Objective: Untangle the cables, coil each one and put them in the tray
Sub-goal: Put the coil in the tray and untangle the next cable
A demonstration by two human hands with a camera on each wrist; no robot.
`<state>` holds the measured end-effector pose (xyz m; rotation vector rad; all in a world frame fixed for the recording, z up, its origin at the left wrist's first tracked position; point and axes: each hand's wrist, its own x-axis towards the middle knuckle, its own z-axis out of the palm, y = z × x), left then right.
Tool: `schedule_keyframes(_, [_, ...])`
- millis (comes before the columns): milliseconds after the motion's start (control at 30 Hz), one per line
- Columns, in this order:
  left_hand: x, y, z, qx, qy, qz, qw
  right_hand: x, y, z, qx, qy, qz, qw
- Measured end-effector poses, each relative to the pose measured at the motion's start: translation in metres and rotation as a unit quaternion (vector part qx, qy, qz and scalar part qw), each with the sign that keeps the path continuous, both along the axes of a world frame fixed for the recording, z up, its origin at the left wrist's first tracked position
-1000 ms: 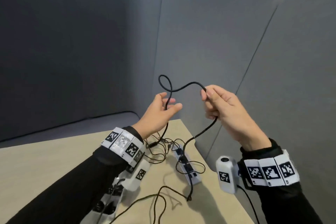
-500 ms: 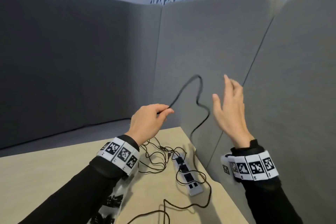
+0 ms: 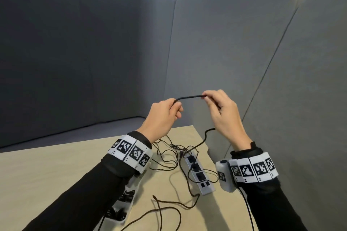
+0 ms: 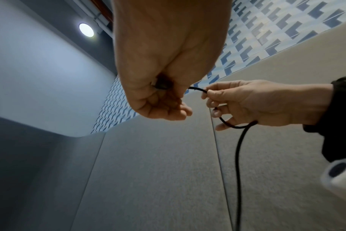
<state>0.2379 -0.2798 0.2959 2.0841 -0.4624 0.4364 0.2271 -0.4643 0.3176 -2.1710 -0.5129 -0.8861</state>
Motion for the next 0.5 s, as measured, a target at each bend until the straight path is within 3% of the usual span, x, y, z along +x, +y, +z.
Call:
schedule_keyframes(133, [-0.008, -0.012, 0.001, -0.018, -0.005, -0.041, 0.999, -0.002, 0.004, -0.001, 0.018, 0.010, 0.023, 1.000])
schedule_keyframes(333, [-0.015, -0.024, 0.006, -0.177, -0.008, -0.023, 0.984, -0.005, 0.009, -0.010, 0.149, 0.036, 0.003, 0.988])
schedule_keyframes(433, [-0.022, -0.028, 0.012, -0.290, 0.019, -0.030, 0.956, -0.011, 0.011, -0.018, 0.188, 0.089, 0.019, 0.978])
schedule_keyframes(500, [-0.027, -0.029, 0.021, -0.384, 0.058, -0.075, 0.918, -0.020, 0.015, -0.024, 0.216, 0.134, 0.043, 0.966])
